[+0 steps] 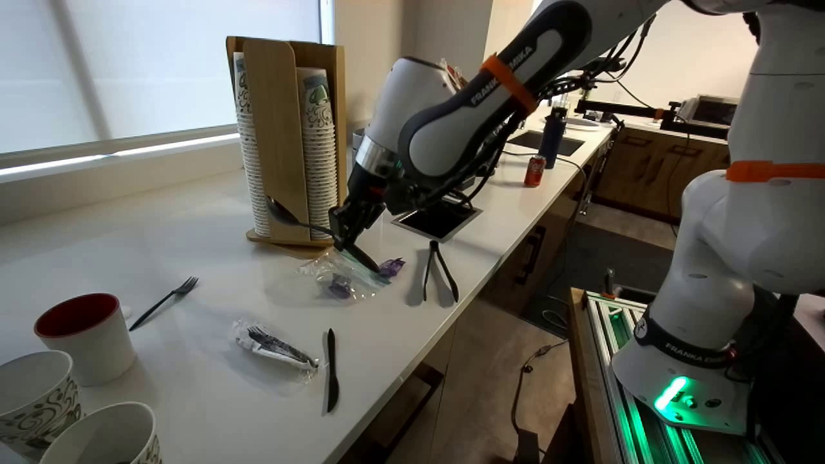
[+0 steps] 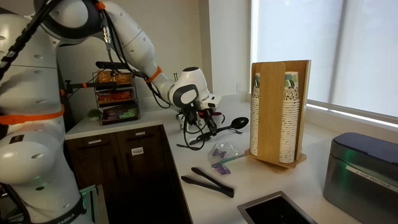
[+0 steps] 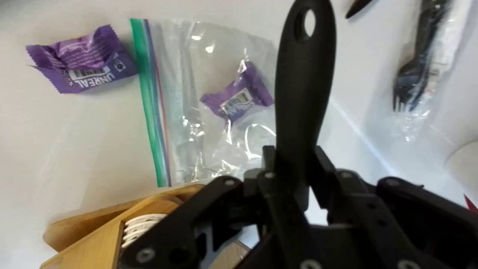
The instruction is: Place the large spoon in between the clear bags
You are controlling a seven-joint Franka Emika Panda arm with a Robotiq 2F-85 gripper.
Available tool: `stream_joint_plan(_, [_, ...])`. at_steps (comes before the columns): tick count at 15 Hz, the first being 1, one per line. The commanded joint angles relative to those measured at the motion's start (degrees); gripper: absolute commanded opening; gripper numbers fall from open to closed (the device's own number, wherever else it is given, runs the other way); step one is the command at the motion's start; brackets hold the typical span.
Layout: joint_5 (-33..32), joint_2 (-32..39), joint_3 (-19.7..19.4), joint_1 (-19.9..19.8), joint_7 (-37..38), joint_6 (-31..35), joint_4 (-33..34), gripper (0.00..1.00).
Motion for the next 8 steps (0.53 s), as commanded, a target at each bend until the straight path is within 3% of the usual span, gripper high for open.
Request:
stream_joint_plan(1, [-9.04, 6.40, -4.47, 4.57, 4.98, 3.88, 1.74, 0.06])
stream_joint_plan(8, [-8.69, 8.93, -2.50, 8.09, -6.32, 6.86, 1.02, 0.06])
